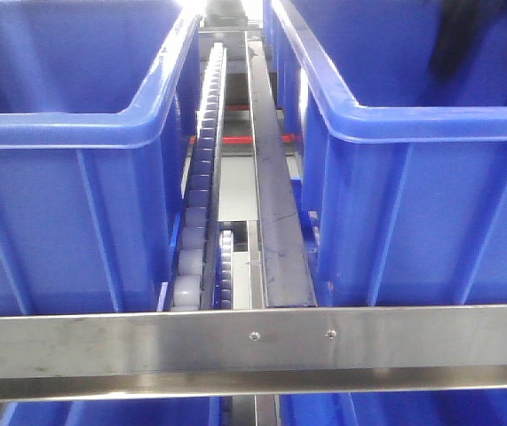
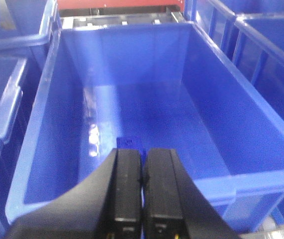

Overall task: Pick and sort blue part to right shelf
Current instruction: 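Open the left gripper to drop its part into the bin below, then open the right gripper to drop its part into the bin below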

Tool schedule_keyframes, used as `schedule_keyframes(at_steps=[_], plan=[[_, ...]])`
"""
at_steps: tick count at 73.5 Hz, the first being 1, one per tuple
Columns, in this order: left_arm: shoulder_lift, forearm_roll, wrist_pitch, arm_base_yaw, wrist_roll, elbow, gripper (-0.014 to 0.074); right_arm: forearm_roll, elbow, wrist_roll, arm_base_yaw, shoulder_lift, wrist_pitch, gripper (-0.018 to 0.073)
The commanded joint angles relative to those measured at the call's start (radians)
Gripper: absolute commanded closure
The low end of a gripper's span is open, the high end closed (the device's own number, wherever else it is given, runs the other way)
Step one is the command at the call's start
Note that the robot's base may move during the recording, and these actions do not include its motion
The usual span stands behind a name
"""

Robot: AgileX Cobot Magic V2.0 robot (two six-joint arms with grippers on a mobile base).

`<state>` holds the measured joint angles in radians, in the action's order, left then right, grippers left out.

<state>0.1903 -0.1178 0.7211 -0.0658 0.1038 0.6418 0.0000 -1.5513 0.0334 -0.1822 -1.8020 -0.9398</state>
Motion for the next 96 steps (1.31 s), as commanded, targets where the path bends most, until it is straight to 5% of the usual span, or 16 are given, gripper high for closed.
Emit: schedule_keyframes(at_steps=[1, 15, 29, 48, 78, 86, 96], plan=[[0.012, -0.005, -0.077, 0.001, -0.004, 0.026, 0.0471, -0.029, -0.132, -0.001, 0.006, -0.076, -0.030, 0.0343], [0.012, -0.005, -0.082, 0.001, -0.004, 0.026, 0.0471, -0.032, -0.331, -0.022, 0.006, -0.267, -0.200, 0.0343], [0.012, -0.005, -0.080, 0.001, -0.004, 0.026, 0.0471, -0.036, -0.368, -0.022, 0.006, -0.269, -0.174, 0.0328], [0.012, -0.005, -0.080, 0.001, -0.004, 0.026, 0.0471, -0.060, -0.368, -0.047, 0.006, -0.230, -0.169, -0.0068], [0.012, -0.005, -0.078, 0.001, -0.004, 0.026, 0.0471, -0.060, -0.364, -0.047, 0.006, -0.090, -0.233, -0.0024], [0.012, -0.005, -0.078, 0.001, -0.004, 0.026, 0.0471, -0.060, -0.339, -0.047, 0.006, -0.031, -0.244, 0.0097], [0.012, -0.005, -0.078, 0.001, -0.004, 0.026, 0.0471, -0.061, -0.217, -0.047, 0.006, 0.079, -0.215, 0.0354]])
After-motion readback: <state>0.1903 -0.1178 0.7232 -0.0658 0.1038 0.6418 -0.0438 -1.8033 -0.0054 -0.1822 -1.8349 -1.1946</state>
